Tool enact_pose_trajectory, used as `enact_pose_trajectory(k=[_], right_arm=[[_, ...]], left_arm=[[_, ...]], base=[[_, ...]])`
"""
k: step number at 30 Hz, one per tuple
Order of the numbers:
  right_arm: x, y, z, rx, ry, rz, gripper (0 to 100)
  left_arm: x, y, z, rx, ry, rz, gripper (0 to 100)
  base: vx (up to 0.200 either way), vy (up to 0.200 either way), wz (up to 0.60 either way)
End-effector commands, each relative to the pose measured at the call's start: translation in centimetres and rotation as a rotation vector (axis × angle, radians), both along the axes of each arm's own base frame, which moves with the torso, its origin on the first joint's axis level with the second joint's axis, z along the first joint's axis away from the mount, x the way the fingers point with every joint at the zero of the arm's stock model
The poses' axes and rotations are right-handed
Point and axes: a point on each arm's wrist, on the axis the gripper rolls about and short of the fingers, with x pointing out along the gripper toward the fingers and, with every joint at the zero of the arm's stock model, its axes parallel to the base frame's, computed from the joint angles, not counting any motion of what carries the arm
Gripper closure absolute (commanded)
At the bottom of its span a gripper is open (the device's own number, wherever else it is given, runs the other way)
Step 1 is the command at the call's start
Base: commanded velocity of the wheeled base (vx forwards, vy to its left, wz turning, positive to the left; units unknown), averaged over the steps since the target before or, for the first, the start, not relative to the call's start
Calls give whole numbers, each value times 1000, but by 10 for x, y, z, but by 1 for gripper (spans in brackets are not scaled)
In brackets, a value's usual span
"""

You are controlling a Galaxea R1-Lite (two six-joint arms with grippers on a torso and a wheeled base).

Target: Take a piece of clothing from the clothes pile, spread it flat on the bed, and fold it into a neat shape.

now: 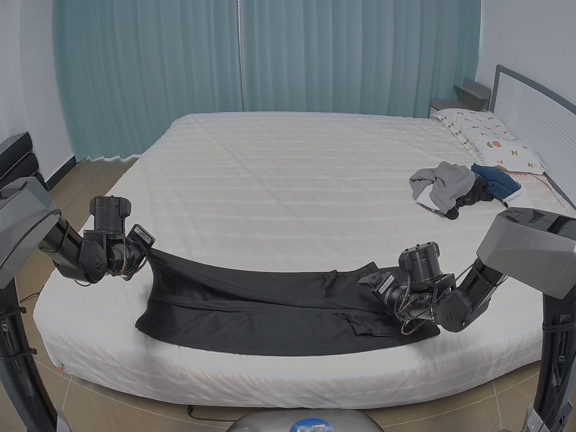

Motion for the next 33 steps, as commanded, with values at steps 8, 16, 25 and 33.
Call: enact_pose_trajectory(k=[8,16,25,33], right_arm=[[10,-25,38,26,-97,-64,0],[-14,-47,41,-49,-45,-60,0],[-14,-46,39,-43,-32,-41,0],[-5,-37,18,-51,5,-21,0]], left_arm=[[-1,-2,3,0,-7,-4,100],[-2,-2,6,-3,-15,-4,100],[-2,-2,6,-3,-14,-4,100],[-2,-2,6,-3,-15,-4,100]], base=[[0,0,0],[0,0,0],[0,0,0],[0,0,0]])
